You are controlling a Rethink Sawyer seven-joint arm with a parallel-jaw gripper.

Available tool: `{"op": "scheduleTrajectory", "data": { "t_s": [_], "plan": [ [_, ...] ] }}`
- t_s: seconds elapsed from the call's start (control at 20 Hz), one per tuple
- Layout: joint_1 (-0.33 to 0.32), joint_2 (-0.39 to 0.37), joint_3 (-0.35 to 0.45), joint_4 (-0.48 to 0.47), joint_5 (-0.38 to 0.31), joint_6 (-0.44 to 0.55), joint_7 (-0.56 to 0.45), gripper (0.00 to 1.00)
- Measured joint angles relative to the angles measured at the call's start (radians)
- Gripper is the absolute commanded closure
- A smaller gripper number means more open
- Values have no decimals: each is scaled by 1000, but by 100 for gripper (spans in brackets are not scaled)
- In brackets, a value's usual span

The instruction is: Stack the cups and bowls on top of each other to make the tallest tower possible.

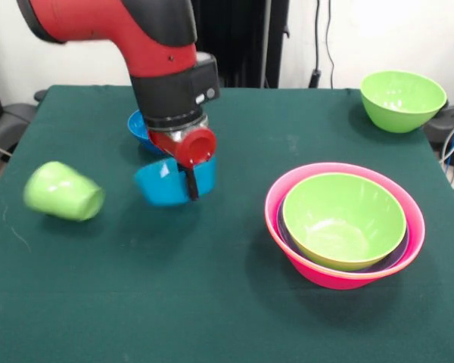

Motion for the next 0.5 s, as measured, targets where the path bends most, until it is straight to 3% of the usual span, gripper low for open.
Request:
{"op": "scheduleTrajectory", "data": {
  "t_s": [0.4,0.5],
  "plan": [
    [61,-157,-22,10,38,51,0,100],
    [68,-167,-22,10,47,51,0,100]
  ]
}}
